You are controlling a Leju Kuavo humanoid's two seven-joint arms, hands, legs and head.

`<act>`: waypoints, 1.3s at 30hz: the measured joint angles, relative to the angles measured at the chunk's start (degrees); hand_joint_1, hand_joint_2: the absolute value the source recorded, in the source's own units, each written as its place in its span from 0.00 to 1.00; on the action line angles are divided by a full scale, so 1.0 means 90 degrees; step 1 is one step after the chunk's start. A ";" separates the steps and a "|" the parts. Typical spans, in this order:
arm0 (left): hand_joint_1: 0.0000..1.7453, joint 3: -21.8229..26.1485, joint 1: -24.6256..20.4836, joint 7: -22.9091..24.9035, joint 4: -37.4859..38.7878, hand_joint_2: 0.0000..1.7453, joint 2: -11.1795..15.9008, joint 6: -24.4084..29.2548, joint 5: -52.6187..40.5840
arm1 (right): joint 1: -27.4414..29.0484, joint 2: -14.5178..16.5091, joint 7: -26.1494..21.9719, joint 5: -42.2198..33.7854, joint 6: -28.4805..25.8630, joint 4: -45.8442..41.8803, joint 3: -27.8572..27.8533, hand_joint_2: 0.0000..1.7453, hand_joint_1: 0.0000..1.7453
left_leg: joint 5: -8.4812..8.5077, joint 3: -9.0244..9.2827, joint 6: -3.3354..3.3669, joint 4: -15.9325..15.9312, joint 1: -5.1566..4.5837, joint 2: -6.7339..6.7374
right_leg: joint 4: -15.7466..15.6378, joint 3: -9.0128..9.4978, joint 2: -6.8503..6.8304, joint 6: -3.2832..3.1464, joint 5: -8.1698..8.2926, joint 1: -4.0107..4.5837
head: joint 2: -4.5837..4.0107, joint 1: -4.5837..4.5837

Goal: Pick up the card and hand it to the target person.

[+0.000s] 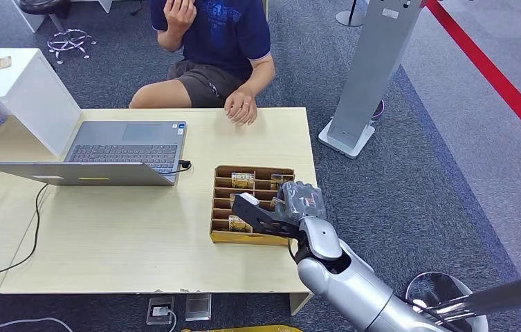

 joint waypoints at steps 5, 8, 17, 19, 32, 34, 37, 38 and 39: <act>0.00 0.0000 0.0000 -0.0009 0.0000 0.00 0.0000 0.0010 0.0021 | 0.0035 -0.0016 -0.0046 0.0039 -0.0144 -0.0152 -0.0027 1.00 1.00 | 0.0000 0.0000 0.0000 0.0000 0.0000 0.0000 | 0.0000 -0.0001 0.0000 0.0000 0.0000 0.0000 | 0.0001 -0.0001; 0.00 -0.0001 0.0001 -0.0010 0.0000 0.00 0.0000 0.0010 0.0039 | 0.0053 -0.0039 -0.0069 0.0050 -0.0181 -0.0270 -0.0044 1.00 1.00 | 0.0000 0.0000 0.0000 0.0000 0.0000 0.0000 | 0.0000 -0.0001 0.0000 0.0000 0.0000 0.0000 | 0.0001 -0.0001; 0.00 0.0000 0.0009 -0.0013 0.0000 0.00 0.0000 0.0027 0.0067 | -0.0028 -0.0255 -0.0094 0.0042 -0.0369 -0.1437 -0.0216 1.00 1.00 | 0.0001 0.0000 -0.0001 0.0001 0.0000 0.0000 | 0.0000 -0.0001 0.0000 0.0000 0.0000 0.0000 | 0.0000 0.0001; 0.00 0.0001 0.0011 -0.0021 0.0000 0.00 0.0000 0.0027 0.0068 | -0.0105 -0.0307 -0.0102 0.0041 -0.0354 -0.1758 -0.0244 1.00 1.00 | 0.0001 0.0000 -0.0001 0.0001 0.0000 0.0000 | 0.0000 -0.0001 0.0000 0.0000 0.0000 0.0000 | 0.0000 0.0002; 0.00 -0.0009 -0.0057 -0.0120 0.0000 0.00 -0.0006 -0.0070 -0.0157 | -0.1877 0.0299 -0.2364 -0.1137 -0.0734 -0.0749 0.0110 1.00 1.00 | 0.0016 -0.0014 -0.0008 -0.0002 0.0001 -0.0012 | 0.0013 -0.0003 -0.0009 -0.0006 0.0004 0.0000 | 0.0001 -0.0008; 0.00 -0.0012 -0.0060 -0.0123 0.0000 0.00 -0.0009 -0.0071 -0.0156 | -0.2172 0.0569 -0.2753 -0.1234 -0.0947 -0.0030 0.0218 1.00 1.00 | 0.0018 -0.0017 -0.0009 -0.0003 0.0001 -0.0014 | 0.0015 -0.0005 -0.0011 -0.0007 0.0005 0.0001 | 0.0001 -0.0007; 0.00 -0.0013 -0.0064 -0.0124 0.0000 0.00 -0.0012 -0.0069 -0.0147 | -0.2457 0.0968 -0.3092 -0.1297 -0.1027 0.0955 0.0391 1.00 1.00 | 0.0018 -0.0017 -0.0009 -0.0002 0.0001 -0.0014 | 0.0017 -0.0007 -0.0010 -0.0007 0.0004 0.0001 | 0.0001 -0.0009; 0.00 -0.0013 -0.0065 -0.0124 0.0000 0.00 -0.0012 -0.0068 -0.0142 | -0.2514 0.1089 -0.3160 -0.1306 -0.1027 0.1230 0.0444 1.00 1.00 | 0.0018 -0.0017 -0.0009 -0.0002 0.0001 -0.0014 | 0.0017 -0.0009 -0.0010 -0.0007 0.0004 0.0001 | 0.0001 -0.0008; 0.00 -0.0013 -0.0065 -0.0123 0.0000 0.00 -0.0012 -0.0067 -0.0137 | -0.2556 0.1203 -0.3202 -0.1307 -0.1032 0.1482 0.0493 1.00 1.00 | 0.0018 -0.0018 -0.0009 -0.0002 0.0001 -0.0014 | 0.0017 -0.0010 -0.0010 -0.0007 0.0004 0.0001 | 0.0001 -0.0008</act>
